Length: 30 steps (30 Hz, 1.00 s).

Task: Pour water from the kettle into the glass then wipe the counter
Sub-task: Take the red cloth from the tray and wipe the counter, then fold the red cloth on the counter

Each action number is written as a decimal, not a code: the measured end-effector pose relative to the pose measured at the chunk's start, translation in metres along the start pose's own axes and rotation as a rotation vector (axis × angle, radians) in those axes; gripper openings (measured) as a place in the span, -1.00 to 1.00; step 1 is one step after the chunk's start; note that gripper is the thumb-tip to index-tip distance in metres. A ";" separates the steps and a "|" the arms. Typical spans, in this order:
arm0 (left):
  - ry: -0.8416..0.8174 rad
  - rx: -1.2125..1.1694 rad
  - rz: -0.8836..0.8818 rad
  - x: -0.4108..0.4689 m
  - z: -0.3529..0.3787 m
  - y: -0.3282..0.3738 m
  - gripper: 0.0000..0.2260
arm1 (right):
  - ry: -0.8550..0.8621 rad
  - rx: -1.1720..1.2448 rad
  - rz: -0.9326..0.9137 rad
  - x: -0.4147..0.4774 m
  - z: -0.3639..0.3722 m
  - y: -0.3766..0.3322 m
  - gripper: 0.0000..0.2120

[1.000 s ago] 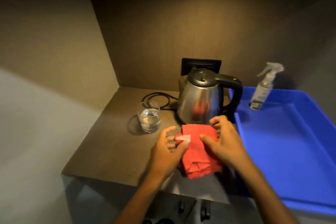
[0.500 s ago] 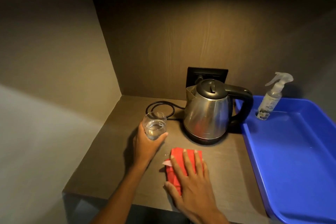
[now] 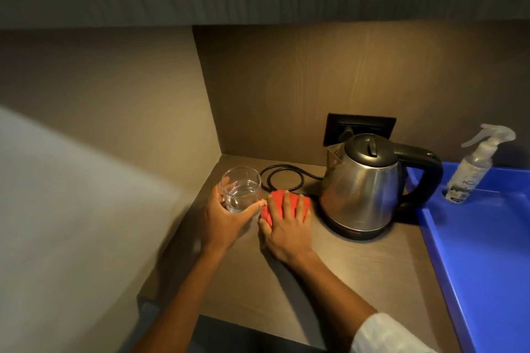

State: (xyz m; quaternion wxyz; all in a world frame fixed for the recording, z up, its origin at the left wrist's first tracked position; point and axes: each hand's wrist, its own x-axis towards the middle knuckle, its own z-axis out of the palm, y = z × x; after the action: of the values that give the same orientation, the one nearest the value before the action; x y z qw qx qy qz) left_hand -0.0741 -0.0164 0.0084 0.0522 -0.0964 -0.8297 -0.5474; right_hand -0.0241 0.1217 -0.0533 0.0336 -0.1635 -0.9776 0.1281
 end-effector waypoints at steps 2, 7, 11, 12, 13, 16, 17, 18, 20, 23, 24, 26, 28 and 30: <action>0.007 0.014 -0.004 -0.003 -0.010 -0.003 -0.15 | -0.049 -0.029 -0.170 0.007 0.000 -0.002 -0.39; 0.026 0.031 0.013 -0.007 -0.016 -0.006 -0.17 | -0.102 -0.044 -0.504 -0.026 -0.003 0.011 -0.44; 0.014 -0.006 -0.003 -0.011 -0.006 -0.008 -0.22 | -0.119 -0.007 -0.471 -0.079 -0.009 0.027 -0.45; -0.008 -0.024 -0.022 -0.013 -0.001 -0.009 -0.22 | -0.097 -0.014 -0.441 -0.092 -0.010 0.031 -0.45; -0.036 -0.036 -0.045 -0.014 0.003 -0.010 -0.21 | -0.073 -0.031 -0.402 -0.105 -0.013 0.034 -0.46; -0.074 -0.025 -0.074 -0.020 0.019 -0.014 -0.14 | -0.039 -0.073 -0.257 -0.137 -0.021 0.050 -0.46; -0.084 -0.019 -0.070 -0.023 0.025 -0.014 -0.12 | -0.024 -0.082 -0.199 -0.145 -0.023 0.057 -0.45; -0.095 -0.018 -0.064 -0.025 0.029 -0.014 -0.10 | -0.012 -0.088 -0.124 -0.153 -0.026 0.065 -0.45; -0.113 -0.014 -0.055 -0.029 0.037 -0.013 -0.07 | -0.008 -0.066 0.038 -0.162 -0.032 0.078 -0.42; -0.129 0.035 -0.038 -0.032 0.049 -0.015 -0.10 | -0.075 -0.053 0.093 -0.166 -0.036 0.087 -0.35; -0.132 0.046 -0.035 -0.033 0.053 -0.015 -0.11 | -0.099 -0.012 0.081 -0.164 -0.039 0.091 -0.33; -0.140 0.055 -0.033 -0.032 0.056 -0.016 -0.14 | -0.052 0.075 0.106 -0.153 -0.050 0.102 -0.35; -0.159 0.051 -0.036 -0.031 0.058 -0.016 -0.16 | -0.009 0.064 0.138 -0.139 -0.068 0.116 -0.39; -0.197 0.064 -0.037 -0.029 0.058 -0.015 -0.14 | -0.111 0.031 0.172 -0.122 -0.082 0.126 -0.34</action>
State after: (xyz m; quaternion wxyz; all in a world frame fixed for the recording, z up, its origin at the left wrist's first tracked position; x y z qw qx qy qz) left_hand -0.0476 0.0279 -0.0341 -0.0370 -0.1327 -0.8496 -0.5091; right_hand 0.1392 0.2163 -0.0096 -0.0289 -0.2389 -0.9582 0.1545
